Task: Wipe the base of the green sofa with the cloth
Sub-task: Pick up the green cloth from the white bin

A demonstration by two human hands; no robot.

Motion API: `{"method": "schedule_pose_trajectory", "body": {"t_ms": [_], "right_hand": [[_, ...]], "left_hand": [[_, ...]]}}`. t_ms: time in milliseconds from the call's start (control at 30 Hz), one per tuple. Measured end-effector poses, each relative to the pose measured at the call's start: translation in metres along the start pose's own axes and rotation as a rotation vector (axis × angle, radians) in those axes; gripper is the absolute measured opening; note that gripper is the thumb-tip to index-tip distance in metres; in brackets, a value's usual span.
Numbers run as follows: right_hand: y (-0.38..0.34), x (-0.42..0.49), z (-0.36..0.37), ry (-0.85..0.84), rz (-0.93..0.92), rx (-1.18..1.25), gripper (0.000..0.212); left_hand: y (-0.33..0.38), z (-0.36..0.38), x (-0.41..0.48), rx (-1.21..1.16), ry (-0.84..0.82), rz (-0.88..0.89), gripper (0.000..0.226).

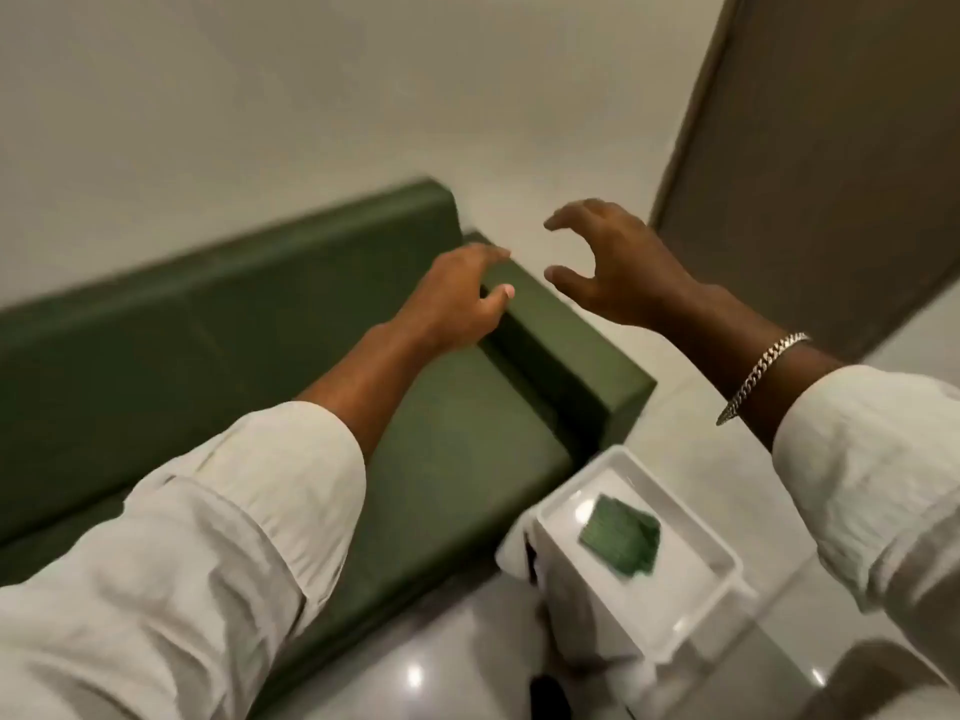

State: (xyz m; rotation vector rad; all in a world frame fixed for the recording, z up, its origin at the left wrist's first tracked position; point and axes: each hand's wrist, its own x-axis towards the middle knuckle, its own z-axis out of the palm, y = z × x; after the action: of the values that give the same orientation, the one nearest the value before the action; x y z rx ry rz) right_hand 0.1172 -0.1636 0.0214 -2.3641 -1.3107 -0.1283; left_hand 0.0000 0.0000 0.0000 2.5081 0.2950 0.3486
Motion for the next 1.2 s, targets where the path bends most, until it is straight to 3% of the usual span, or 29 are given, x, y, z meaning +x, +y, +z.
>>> {"method": "schedule_pose_trajectory", "body": {"t_ms": [300, 433, 567, 700, 867, 1033, 1200], "right_hand": [[0.17, -0.161, 0.202, -0.302, 0.496, 0.132, 0.039], [0.214, -0.218, 0.279, -0.399, 0.656, 0.119, 0.038], [0.24, -0.252, 0.331, -0.423, 0.663, 0.056, 0.036], [0.248, -0.262, 0.36, -0.354, 0.676, 0.004, 0.03], [0.253, -0.264, 0.364, -0.192, 0.817, 0.092, 0.041], [0.216, -0.262, 0.331, 0.042, 0.834, 0.254, 0.04], [0.12, -0.274, 0.308, 0.151, 0.736, 0.373, 0.039]], "left_hand": [[-0.065, 0.304, -0.054, -0.242, -0.464, -0.486, 0.057], [-0.078, 0.394, -0.073, -0.297, -0.549, -0.651, 0.05], [-0.075, 0.457, -0.079, -0.274, -0.564, -0.68, 0.034], [-0.07, 0.489, -0.08, -0.121, -0.383, -0.682, 0.047], [-0.072, 0.487, -0.076, -0.265, -0.275, -0.77, 0.036], [-0.065, 0.433, -0.098, -0.477, -0.196, -0.781, 0.028], [-0.088, 0.361, -0.168, -0.513, -0.062, -0.585, 0.033]]}}
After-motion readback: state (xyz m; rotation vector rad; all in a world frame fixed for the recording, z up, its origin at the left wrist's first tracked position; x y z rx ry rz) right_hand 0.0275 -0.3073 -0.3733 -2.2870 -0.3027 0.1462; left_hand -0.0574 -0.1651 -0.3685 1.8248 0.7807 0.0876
